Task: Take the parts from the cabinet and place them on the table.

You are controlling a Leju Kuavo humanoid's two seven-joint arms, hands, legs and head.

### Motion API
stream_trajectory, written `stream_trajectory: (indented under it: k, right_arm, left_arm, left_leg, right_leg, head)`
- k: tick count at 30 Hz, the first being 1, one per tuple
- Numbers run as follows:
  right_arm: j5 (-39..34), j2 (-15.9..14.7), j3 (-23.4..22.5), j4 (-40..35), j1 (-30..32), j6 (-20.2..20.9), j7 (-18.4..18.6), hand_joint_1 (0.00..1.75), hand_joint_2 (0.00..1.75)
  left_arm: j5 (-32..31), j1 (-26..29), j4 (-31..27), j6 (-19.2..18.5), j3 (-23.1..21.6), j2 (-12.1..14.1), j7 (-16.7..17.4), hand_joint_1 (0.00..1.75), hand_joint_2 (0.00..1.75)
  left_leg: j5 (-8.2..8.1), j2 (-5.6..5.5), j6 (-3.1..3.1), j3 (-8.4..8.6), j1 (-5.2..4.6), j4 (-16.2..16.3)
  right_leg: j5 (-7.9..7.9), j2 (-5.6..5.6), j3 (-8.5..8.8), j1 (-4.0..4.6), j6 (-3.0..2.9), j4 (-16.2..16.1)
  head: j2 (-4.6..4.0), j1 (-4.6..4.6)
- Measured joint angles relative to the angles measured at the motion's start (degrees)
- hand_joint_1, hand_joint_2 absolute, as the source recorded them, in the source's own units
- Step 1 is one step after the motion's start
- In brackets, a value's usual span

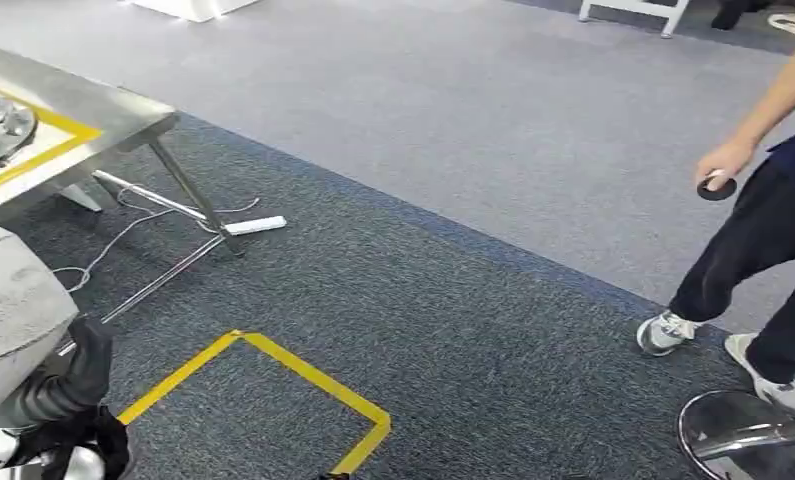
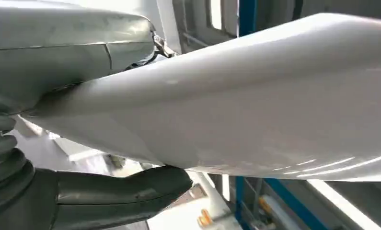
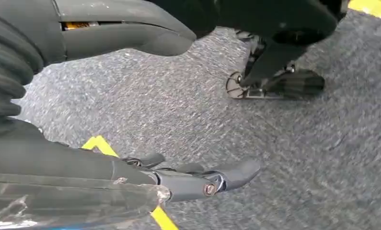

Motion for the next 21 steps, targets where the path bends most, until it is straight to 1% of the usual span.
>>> stream_trajectory:
  k: [1,2,3,4,5,7,8,9,10,11,12,13,14,15,16,17,18,19,20,21]
  right_arm:
    - [0.3,0.0,0.0,0.0,-0.1,0.0,0.2,0.00,1.75]
    - [0.6,0.1,0.1,0.0,-0.2,0.0,0.3,0.00,1.75]
    - [0.8,0.3,0.2,0.0,-0.3,0.0,0.4,0.00,1.75]
    - [0.9,0.3,0.4,0.0,-0.3,-0.1,0.4,0.00,1.75]
    - [1.0,0.5,0.4,0.0,-0.2,-0.2,0.3,0.00,1.75]
    - [1.1,0.6,0.5,0.0,-0.3,-0.3,0.2,0.00,1.75]
    - [1.1,0.6,0.5,0.0,-0.4,-0.5,0.1,0.00,1.75]
    - [1.1,0.6,0.5,0.0,-0.5,-0.5,0.1,0.00,1.75]
    - [1.0,0.6,0.5,0.0,-0.5,-0.5,-0.1,0.00,1.75]
    - [1.0,0.7,0.5,0.0,-0.5,-0.5,-0.1,0.00,1.75]
    - [0.9,0.7,0.5,0.0,-0.5,-0.3,-0.1,0.00,1.75]
    - [0.8,0.7,0.5,0.0,-0.3,-0.3,-0.1,0.00,1.75]
    - [0.7,0.7,0.5,0.0,-0.2,-0.3,0.0,0.00,1.75]
    - [0.7,0.7,0.5,0.0,-0.2,-0.3,0.0,0.00,1.75]
    - [0.7,0.7,0.5,0.0,-0.2,-0.3,0.0,0.00,1.75]
    - [0.7,0.7,0.5,0.0,-0.2,-0.3,0.0,0.00,1.75]
    - [0.7,0.7,0.5,0.0,-0.3,-0.3,0.0,0.00,1.75]
    - [0.7,0.7,0.5,0.0,-0.3,-0.3,0.0,0.00,1.75]
    - [0.7,0.7,0.5,0.0,-0.3,-0.3,0.0,0.00,1.75]
    - [0.7,0.7,0.5,0.0,-0.3,-0.3,0.0,0.00,1.75]
  left_arm:
    - [-0.1,0.2,0.0,0.0,0.1,0.0,0.0,1.75,1.75]
    - [0.0,0.5,0.0,0.0,0.3,0.0,0.0,1.75,1.75]
    - [0.2,0.9,-0.2,0.0,0.5,0.0,0.0,1.75,1.75]
    - [0.6,1.1,-0.4,0.0,0.8,0.0,0.0,1.75,1.75]
    - [0.7,1.4,-0.6,0.0,1.0,0.0,0.0,1.75,1.75]
    - [0.9,2.1,-1.0,0.0,1.6,0.1,0.0,1.75,1.75]
    - [0.8,2.4,-1.1,0.0,1.8,0.2,0.0,1.75,1.75]
    - [0.7,2.5,-1.2,0.0,1.9,0.2,0.0,1.75,1.75]
    - [0.6,2.4,-1.4,0.0,1.9,0.1,0.0,1.75,1.75]
    - [0.7,2.3,-1.4,0.0,1.8,0.0,0.0,1.75,1.75]
    - [0.6,2.2,-1.4,0.0,1.8,0.0,0.0,1.75,1.75]
    - [0.5,2.1,-1.4,0.0,1.7,0.0,0.0,1.75,1.75]
    - [0.4,2.2,-1.3,0.0,1.7,0.0,0.0,1.75,1.75]
    - [0.4,2.1,-1.3,0.0,1.7,0.0,0.0,1.75,1.75]
    - [0.4,2.1,-1.3,0.0,1.7,0.0,0.0,1.75,1.75]
    - [0.3,2.1,-1.3,0.0,1.7,0.0,0.0,1.75,1.75]
    - [0.3,2.1,-1.3,0.0,1.7,0.0,0.0,1.75,1.75]
    - [0.3,2.0,-1.3,0.0,1.7,-0.1,0.0,1.75,1.75]
    - [0.3,1.9,-1.3,0.0,1.7,-0.1,0.0,1.75,1.75]
    - [0.3,1.9,-1.3,0.0,1.7,-0.1,0.0,1.75,1.75]
  left_leg:
    - [2.18,0.14,0.15,2.01,-0.02,-3.6]
    - [4.54,0.88,0.38,4.91,-0.12,-8.7]
    - [6.37,3.25,0.70,8.09,-0.39,-14.0]
    - [5.60,6.73,0.98,9.36,-1.17,-16.8]
    - [5.99,5.52,1.53,9.35,-1.00,-16.8]
    - [5.86,4.28,1.92,9.04,-1.20,-16.8]
    - [6.00,3.35,2.27,8.99,-1.19,-17.1]
    - [6.40,2.46,2.73,9.43,-0.56,-17.5]
    - [6.42,1.94,2.97,9.44,-0.40,-17.5]
    - [6.52,1.30,3.25,9.39,-0.32,-17.5]
    - [6.54,0.61,3.38,9.31,-0.30,-17.5]
    - [6.55,-0.23,3.39,9.25,-0.30,-17.5]
    - [6.55,-1.07,3.38,9.28,-0.31,-17.5]
    - [6.56,-2.01,3.36,9.34,-0.30,-17.4]
    - [6.57,-2.91,3.32,9.42,-0.26,-17.4]
    - [6.59,-3.77,3.22,9.52,-0.19,-17.4]
    - [6.59,-4.47,3.02,9.60,-0.07,-17.4]
    - [6.60,-5.12,2.63,9.53,-0.05,-17.3]
    - [6.47,-5.86,2.25,9.18,-0.30,-16.9]
    - [6.74,-6.29,1.87,8.99,-0.16,-17.1]
  right_leg:
    - [-0.08,-0.86,0.10,0.04,0.00,0.0]
    - [-0.18,-1.56,0.27,0.05,0.12,0.0]
    - [-0.31,-2.13,0.53,0.08,0.25,0.0]
    - [-0.54,-2.65,0.70,0.47,0.56,0.1]
    - [-0.73,-3.04,0.67,0.62,0.94,0.1]
    - [-0.87,-4.34,1.18,0.56,1.33,-0.2]
    - [-0.99,-5.19,1.53,0.56,1.71,-0.4]
    - [-1.41,-4.58,1.13,0.27,2.24,-0.1]
    - [-2.87,-0.92,0.55,0.27,2.53,2.0]
    - [-4.87,1.12,-1.27,0.21,2.62,5.9]
    - [-7.08,2.09,-3.71,0.16,2.74,10.8]
    - [-8.75,2.46,-6.11,0.15,2.86,15.3]
    - [-9.17,2.57,-7.79,0.17,2.86,18.1]
    - [-8.03,2.61,-8.03,0.17,2.79,17.8]
    - [-5.63,2.71,-6.97,0.11,2.74,14.8]
    - [-2.66,3.16,-4.71,0.00,2.63,9.7]
    - [-0.11,4.54,-2.22,-0.22,2.65,4.2]
    - [0.47,7.37,-0.61,-0.57,2.73,0.5]
    - [0.16,7.46,-0.11,-0.60,2.46,-0.2]
    - [0.22,6.77,0.02,-0.40,2.26,-0.2]
  head:
    - [0.00,-0.04]
    - [0.00,0.00]
    - [0.00,-0.06]
    - [0.00,-0.07]
    - [0.00,0.15]
    - [0.00,0.07]
    - [0.00,-0.04]
    - [0.00,0.02]
    - [0.00,0.37]
    - [0.00,0.59]
    - [0.00,0.68]
    - [0.00,0.72]
    - [0.00,0.66]
    - [0.00,0.70]
    - [0.00,0.72]
    - [0.00,0.66]
    - [0.00,0.72]
    - [0.00,0.68]
    - [0.00,0.68]
    - [0.00,0.63]
